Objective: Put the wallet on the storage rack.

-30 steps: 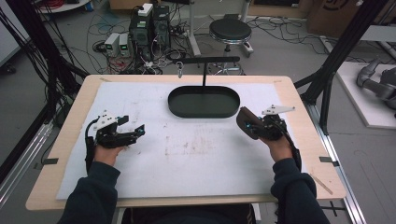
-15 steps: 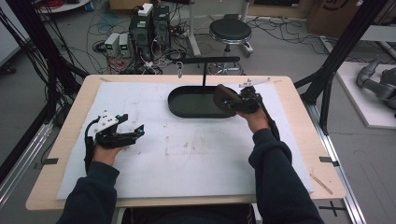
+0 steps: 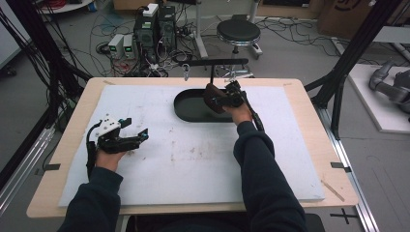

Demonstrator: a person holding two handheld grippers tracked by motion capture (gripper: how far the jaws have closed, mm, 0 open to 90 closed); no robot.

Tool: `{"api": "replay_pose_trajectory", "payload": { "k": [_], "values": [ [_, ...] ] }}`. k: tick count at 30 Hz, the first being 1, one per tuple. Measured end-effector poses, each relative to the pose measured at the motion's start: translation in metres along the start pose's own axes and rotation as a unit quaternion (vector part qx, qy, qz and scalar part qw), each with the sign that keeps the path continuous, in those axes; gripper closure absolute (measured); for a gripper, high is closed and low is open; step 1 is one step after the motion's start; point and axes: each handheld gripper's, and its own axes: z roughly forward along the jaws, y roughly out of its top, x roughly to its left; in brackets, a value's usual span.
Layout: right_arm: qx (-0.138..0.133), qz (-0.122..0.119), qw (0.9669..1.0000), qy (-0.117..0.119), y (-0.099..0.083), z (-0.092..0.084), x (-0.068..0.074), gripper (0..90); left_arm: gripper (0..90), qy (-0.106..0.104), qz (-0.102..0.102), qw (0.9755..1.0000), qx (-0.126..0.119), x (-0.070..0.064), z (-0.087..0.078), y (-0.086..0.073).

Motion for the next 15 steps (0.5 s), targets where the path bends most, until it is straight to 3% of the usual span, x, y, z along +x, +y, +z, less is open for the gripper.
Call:
{"api": "replay_pose_trajectory", "payload": {
  "k": [2,5,8,10,15],
  "values": [
    [-0.006,0.019,0.9998,-0.001,-0.002,0.006,-0.002,64.3,19.9,0.001,-0.001,1.0000,-0.002,0.000,0.000,0.000],
    [0.018,0.044,0.9988,-0.007,-0.010,0.016,-0.009,63.6,19.9,0.000,-0.001,1.0000,0.000,0.001,-0.001,0.000],
    [0.019,0.052,0.9984,-0.011,-0.013,0.018,-0.014,59.8,19.9,-0.001,-0.003,1.0000,0.000,0.000,-0.001,0.000],
    [0.009,0.049,0.9980,-0.038,-0.012,0.014,-0.014,47.8,19.9,-0.001,-0.003,1.0000,0.000,0.000,-0.001,0.000],
    [0.000,0.026,0.9950,-0.096,-0.006,-0.006,-0.018,37.9,19.9,0.001,-0.006,1.0000,0.000,0.001,-0.001,0.000]
  ]
}}
